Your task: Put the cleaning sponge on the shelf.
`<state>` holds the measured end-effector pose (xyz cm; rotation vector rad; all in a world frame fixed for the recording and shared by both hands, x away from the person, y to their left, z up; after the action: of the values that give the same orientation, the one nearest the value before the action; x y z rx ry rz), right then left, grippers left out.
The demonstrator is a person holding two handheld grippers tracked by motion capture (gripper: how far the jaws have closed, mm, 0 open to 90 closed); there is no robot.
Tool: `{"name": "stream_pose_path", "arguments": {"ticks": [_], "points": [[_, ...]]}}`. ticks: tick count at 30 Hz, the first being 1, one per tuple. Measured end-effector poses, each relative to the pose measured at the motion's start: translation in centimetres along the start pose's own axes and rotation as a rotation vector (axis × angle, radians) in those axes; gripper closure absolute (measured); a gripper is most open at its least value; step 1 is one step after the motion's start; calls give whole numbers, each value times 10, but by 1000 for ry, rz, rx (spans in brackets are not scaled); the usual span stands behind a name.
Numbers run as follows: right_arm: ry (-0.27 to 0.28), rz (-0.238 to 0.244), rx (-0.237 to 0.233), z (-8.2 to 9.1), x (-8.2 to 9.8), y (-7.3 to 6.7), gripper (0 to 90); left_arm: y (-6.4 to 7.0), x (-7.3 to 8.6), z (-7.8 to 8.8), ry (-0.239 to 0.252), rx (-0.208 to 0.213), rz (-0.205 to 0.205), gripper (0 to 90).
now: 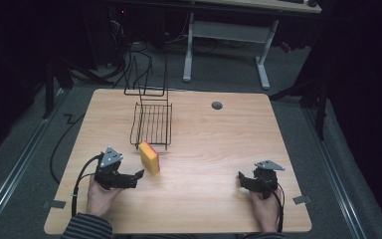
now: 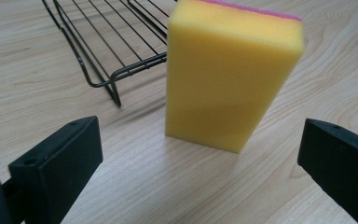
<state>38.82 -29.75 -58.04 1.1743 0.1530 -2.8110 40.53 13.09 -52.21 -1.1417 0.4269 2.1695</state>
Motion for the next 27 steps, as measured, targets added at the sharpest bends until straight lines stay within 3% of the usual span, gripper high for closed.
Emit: {"name": "stream_pose_path", "arguments": {"ticks": [8, 14, 24, 27], "points": [[0, 0, 0, 0, 0, 0, 197, 5, -9, -4, 9, 10, -24, 0], [0, 0, 0, 0, 0, 0, 197, 6, -11, -9, 3, 27, -13, 0], [0, -1, 0, 0, 0, 0, 197, 10, -23, -17, 2, 55, -30, 0], [0, 0, -1, 0, 0, 0, 196, 10, -25, -20, -5, 46, -42, 0]]}}
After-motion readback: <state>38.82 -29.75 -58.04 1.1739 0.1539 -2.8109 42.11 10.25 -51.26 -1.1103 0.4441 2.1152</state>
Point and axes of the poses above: each handheld gripper's, and its own axes: z roughly backward along the jaws, x roughly out of its underside, y roughly to its right, the point moved 7 cm from there along -z, roughly forward along the jaws, and after that the axes turned 6 degrees about -z, right-handed, at the moved point
